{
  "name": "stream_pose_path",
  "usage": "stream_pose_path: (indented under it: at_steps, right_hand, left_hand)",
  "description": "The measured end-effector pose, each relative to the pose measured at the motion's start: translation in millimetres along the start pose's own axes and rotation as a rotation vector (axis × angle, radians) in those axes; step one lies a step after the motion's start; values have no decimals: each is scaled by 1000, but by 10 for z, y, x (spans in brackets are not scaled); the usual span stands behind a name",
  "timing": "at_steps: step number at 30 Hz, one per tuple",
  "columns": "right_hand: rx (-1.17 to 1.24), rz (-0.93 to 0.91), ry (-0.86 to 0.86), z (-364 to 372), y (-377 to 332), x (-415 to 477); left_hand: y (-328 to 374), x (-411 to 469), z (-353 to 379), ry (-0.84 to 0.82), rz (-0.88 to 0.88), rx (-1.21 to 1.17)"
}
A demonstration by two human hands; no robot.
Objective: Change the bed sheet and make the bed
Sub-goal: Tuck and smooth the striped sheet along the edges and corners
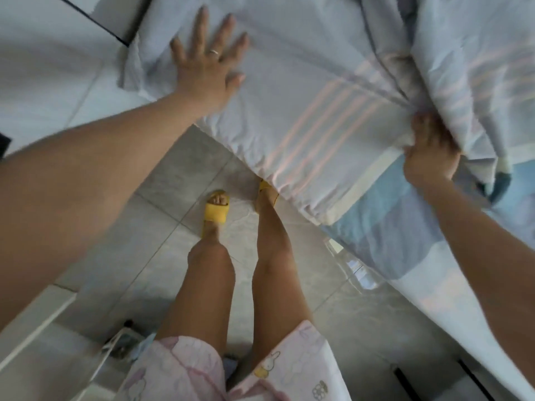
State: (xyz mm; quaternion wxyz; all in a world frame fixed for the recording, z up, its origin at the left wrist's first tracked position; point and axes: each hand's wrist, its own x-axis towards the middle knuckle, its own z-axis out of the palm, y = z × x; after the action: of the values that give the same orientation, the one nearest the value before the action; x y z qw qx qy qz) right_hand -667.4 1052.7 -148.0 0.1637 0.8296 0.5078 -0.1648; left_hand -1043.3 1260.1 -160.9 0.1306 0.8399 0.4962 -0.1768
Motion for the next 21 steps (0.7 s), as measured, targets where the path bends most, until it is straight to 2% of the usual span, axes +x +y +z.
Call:
stream_pose_path:
  at_steps: [1,2,3,4,5,7,8,10,13,14,17,19,21]
  right_hand:
    - [76,174,69,3,-187,-127]
    - [148,268,132,-1,-405,-278]
    - [188,226,161,32,-632,-464]
    - [214,85,165,122,-887,-685]
    - [173,-136,124,269,-1134,-928]
    - [-129,-582,31,585,-1444,-1337]
    - [-260,-673,-54,703,-1449,-1448]
    - [-359,-665,-107,810,-1190,-1425]
    - [-269,-479,-160,826,-640,-1344]
    - [-190,-303,-199,817,-501,-1370]
    - [102,418,-477,829,-171,-1664]
    - [240,611,-517,890,25,-1799]
    - [420,622,-374,987,61,-1868]
  left_hand:
    - [72,-13,-5,-5,-50,-5]
    - [160,-47,-20,3,-98,-21]
    - [269,-133,-18,16,-112,-51]
    - [348,-226,-16,30,-46,-55]
    - [419,-353,19,16,83,-19]
    - [443,-621,121,-42,410,126]
    - [384,-695,196,-55,519,209]
    - [189,-637,332,-17,557,320]
    - [19,-470,340,-34,399,388]
    - [58,-452,324,-69,337,411]
    - [283,-509,355,-59,118,383]
    - [463,-652,433,-37,7,201]
    - [672,-870,492,75,-138,-138]
